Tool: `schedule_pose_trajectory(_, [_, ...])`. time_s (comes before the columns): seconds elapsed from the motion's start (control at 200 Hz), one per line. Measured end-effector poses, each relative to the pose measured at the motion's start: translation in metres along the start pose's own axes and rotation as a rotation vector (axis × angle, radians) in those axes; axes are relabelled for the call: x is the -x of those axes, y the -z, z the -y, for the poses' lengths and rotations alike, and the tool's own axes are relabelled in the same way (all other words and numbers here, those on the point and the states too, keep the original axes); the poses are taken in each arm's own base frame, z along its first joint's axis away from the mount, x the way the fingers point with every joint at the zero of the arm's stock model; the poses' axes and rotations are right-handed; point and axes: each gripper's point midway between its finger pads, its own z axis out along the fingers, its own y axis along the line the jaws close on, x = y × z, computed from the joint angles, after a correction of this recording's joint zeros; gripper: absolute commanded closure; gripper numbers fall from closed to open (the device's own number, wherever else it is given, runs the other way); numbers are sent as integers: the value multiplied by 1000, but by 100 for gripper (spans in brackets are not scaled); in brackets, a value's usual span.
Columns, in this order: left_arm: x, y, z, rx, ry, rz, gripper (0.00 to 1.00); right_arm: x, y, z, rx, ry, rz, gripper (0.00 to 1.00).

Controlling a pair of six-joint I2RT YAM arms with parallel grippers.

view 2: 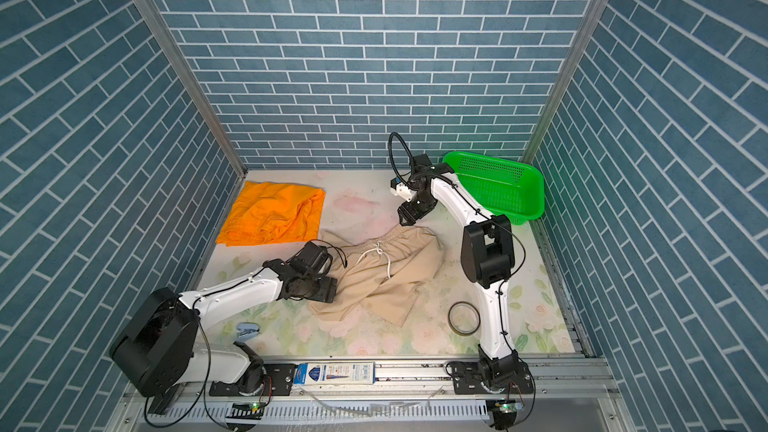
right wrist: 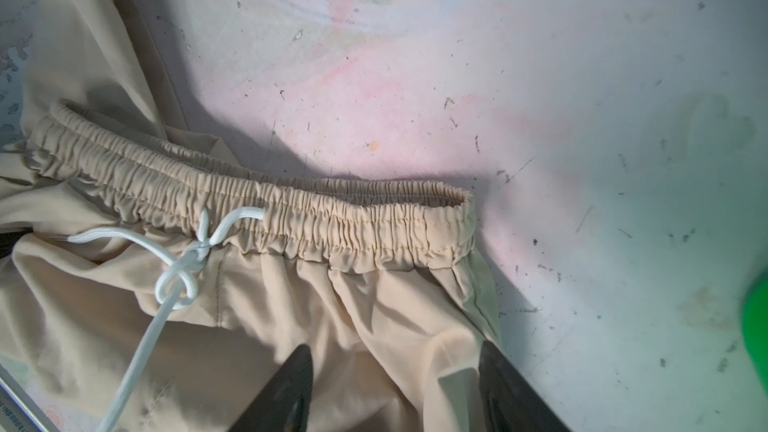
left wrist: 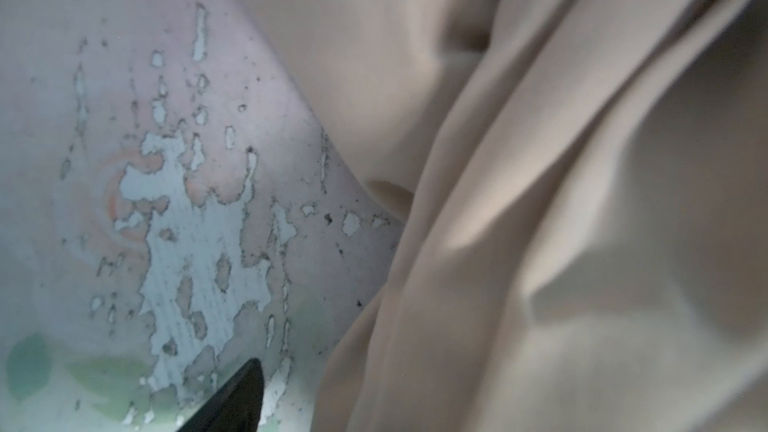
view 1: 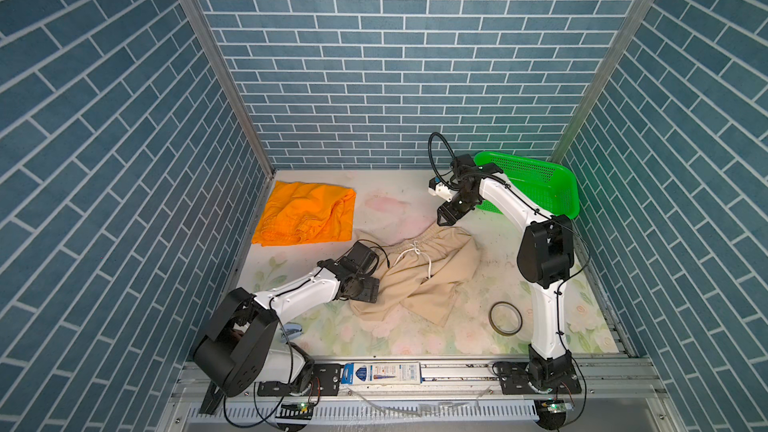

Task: Fold and stack the shorts
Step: 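Spread the beige shorts' waistband with both grippers, pulling its ends apart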

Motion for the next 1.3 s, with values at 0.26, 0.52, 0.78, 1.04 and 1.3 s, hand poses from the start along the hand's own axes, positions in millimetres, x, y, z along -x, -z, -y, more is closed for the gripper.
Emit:
schedule_pose_trajectory(0.26, [36, 49, 15, -90, 38, 118, 0, -1, -31, 12, 49, -27, 3, 35])
schedule_pose_trajectory(0.52, [63, 84, 4, -203, 138, 221, 0, 7, -50, 23, 51, -26, 36, 37])
schedule_pose_trajectory(0.78, [82, 40, 17, -254, 142, 98, 0, -2, -73, 27, 89, -54, 9, 78])
schedule_pose_trajectory(1.04, [111, 10, 23, -300, 173, 54, 0, 4, -69, 16, 169, -105, 78, 100])
schedule_pose_trajectory(1.3, [142, -4, 14, -367, 246, 66, 13, 14, -57, 5, 213, -126, 162, 100])
